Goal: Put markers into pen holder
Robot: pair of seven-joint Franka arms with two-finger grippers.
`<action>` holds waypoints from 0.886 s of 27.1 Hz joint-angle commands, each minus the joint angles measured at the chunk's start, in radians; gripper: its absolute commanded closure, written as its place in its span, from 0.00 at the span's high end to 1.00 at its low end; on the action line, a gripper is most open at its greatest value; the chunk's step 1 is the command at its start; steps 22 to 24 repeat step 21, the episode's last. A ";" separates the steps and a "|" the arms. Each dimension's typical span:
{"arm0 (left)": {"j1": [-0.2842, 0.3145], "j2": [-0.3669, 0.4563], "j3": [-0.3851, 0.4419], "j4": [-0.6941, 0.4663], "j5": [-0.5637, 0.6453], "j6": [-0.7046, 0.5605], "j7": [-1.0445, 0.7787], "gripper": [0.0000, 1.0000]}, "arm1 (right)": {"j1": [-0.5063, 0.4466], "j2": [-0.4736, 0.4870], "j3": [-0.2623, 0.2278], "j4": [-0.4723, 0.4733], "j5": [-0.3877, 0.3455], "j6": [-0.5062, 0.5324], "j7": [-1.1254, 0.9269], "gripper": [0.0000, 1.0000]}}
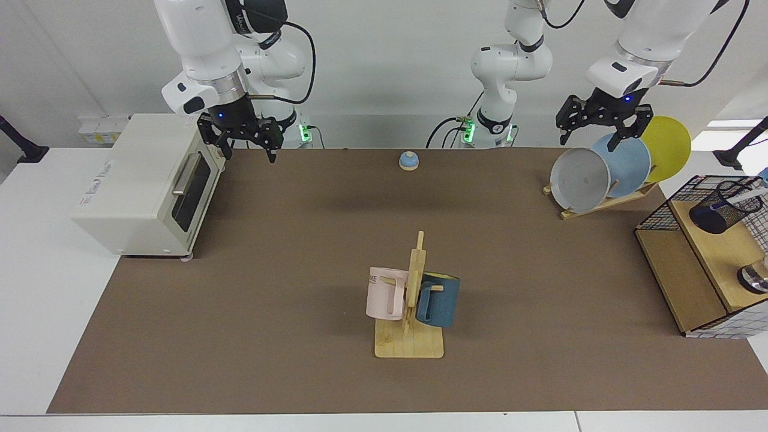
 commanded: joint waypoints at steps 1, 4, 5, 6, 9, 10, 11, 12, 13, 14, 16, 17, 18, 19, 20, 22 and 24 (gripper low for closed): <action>0.007 0.019 -0.006 0.027 -0.015 -0.020 -0.016 0.99 | -0.019 -0.004 0.011 -0.010 0.005 0.019 -0.031 1.00; 0.007 0.019 -0.006 0.034 -0.015 -0.018 -0.016 0.99 | -0.019 -0.004 0.011 -0.010 0.005 0.019 -0.031 1.00; 0.007 0.019 -0.006 0.033 -0.015 -0.015 -0.018 0.99 | -0.019 -0.004 0.011 -0.010 0.005 0.019 -0.031 1.00; 0.007 0.019 -0.006 0.033 -0.015 -0.014 -0.018 1.00 | -0.019 -0.004 0.011 -0.010 0.005 0.019 -0.031 1.00; 0.008 0.017 -0.007 0.031 -0.014 -0.006 -0.025 1.00 | -0.019 -0.004 0.011 -0.010 0.005 0.019 -0.031 1.00; 0.008 0.017 -0.007 0.031 -0.015 -0.006 -0.031 1.00 | -0.019 -0.004 0.011 -0.010 0.005 0.019 -0.031 1.00; 0.010 0.017 -0.009 0.030 -0.015 -0.006 -0.039 1.00 | -0.019 -0.004 0.011 -0.010 0.005 0.019 -0.031 1.00; 0.009 0.017 -0.009 0.030 -0.015 -0.006 -0.047 1.00 | -0.019 -0.004 0.011 -0.010 0.005 0.019 -0.031 1.00; 0.010 0.016 -0.009 0.030 -0.015 -0.005 -0.053 1.00 | -0.019 -0.004 0.011 -0.010 0.005 0.019 -0.031 1.00; 0.009 0.016 -0.009 0.030 -0.015 -0.003 -0.061 1.00 | -0.019 -0.004 0.011 -0.010 0.005 0.019 -0.031 1.00; 0.010 0.016 -0.009 0.028 -0.015 -0.002 -0.064 1.00 | -0.019 -0.004 0.011 -0.010 0.005 0.019 -0.031 1.00; 0.010 0.016 -0.009 0.028 -0.015 -0.002 -0.064 1.00 | -0.019 -0.004 0.011 -0.010 0.005 0.019 -0.031 1.00; 0.009 0.016 -0.009 0.028 -0.015 -0.002 -0.064 1.00 | -0.019 -0.004 0.011 -0.010 0.005 0.019 -0.031 1.00; 0.008 0.016 -0.009 0.028 -0.015 -0.002 -0.064 1.00 | -0.019 -0.004 0.011 -0.010 0.005 0.019 -0.031 1.00; 0.010 0.016 -0.009 0.028 -0.015 -0.002 -0.062 1.00 | -0.019 -0.004 0.011 -0.010 0.005 0.019 -0.031 1.00; 0.009 0.016 -0.010 0.028 -0.015 0.000 -0.062 1.00 | -0.019 -0.004 0.011 -0.010 0.005 0.019 -0.031 1.00; 0.009 0.016 -0.010 0.028 -0.015 0.000 -0.062 1.00 | -0.019 -0.004 0.011 -0.010 0.005 0.019 -0.031 1.00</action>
